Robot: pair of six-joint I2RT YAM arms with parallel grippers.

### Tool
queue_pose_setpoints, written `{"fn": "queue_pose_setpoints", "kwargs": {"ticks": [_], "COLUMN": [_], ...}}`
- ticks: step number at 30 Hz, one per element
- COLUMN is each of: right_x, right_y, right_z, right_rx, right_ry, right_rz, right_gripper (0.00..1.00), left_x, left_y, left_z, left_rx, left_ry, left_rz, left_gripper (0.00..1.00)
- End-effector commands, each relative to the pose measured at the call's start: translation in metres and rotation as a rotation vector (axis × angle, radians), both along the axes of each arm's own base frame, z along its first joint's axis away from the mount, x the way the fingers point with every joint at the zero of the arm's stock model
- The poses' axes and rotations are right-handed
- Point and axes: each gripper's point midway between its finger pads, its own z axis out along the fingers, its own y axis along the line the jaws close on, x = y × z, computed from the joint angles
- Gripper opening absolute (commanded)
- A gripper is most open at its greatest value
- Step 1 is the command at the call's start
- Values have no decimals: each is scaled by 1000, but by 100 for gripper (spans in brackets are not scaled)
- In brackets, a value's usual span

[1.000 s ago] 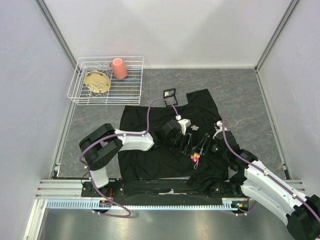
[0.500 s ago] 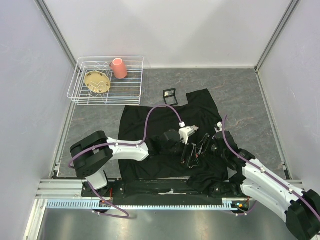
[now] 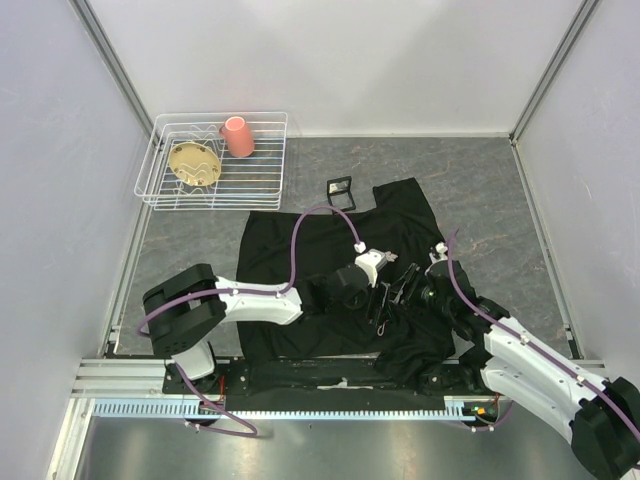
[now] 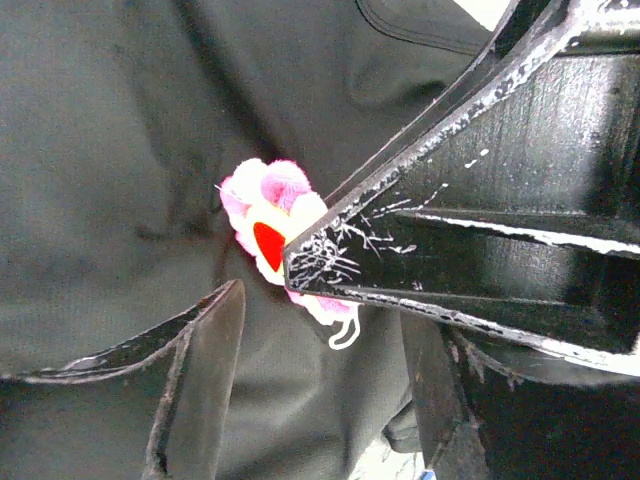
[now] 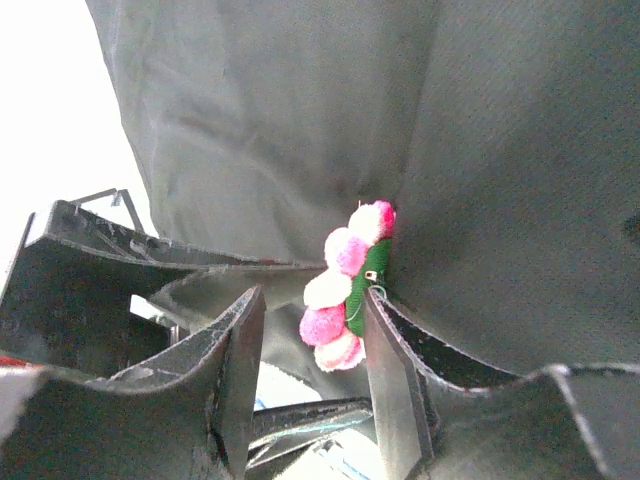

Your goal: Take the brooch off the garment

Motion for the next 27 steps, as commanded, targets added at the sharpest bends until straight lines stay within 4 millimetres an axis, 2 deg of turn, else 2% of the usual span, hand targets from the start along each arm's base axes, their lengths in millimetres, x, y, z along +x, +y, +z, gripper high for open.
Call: {"fn": "queue_pose_setpoints", "kwargs": {"ticks": [1,3,7,10,11,13,14,16,20,25,27], "right_x": [4,4,7,9,7,14,12,16,13,11,10], "right_y": [9,8,2,-4,-8,-16,-23,-30,-40,-37,-38], "right_z": [10,9,8,4,0,5,2,10,9,7,4], "right_rx": [60,55,18,-28,-70,-123,-172,-230,-313,-346,-354], "right_ry": [-11,-17,-39,-53,-51,-82,-72,-119,-141,-185,-180], "right_rz": [4,4,-12,-13,-1,-20,-19,-4,31,118,129], "right_gripper": [51,52,52,54,54,57,57,60,59,35,27], "left_x": [23,24,26,24,25,24,24,24,22,18,17], "left_y": [-9,-10,-6,-3,-2,1,1,1,-2,-6,-4], "left_z": [10,12,11,7,7,5,5,7,10,12,10], "left_rx": [28,22,35,56,59,68,68,70,59,40,45], "left_ry": [-86,-86,-89,-84,-82,-76,-77,-75,-49,-5,8], "left_rz": [62,67,84,81,88,88,87,84,71,46,45], "left_gripper": [64,59,40,35,28,25,25,23,18,12,3]}}
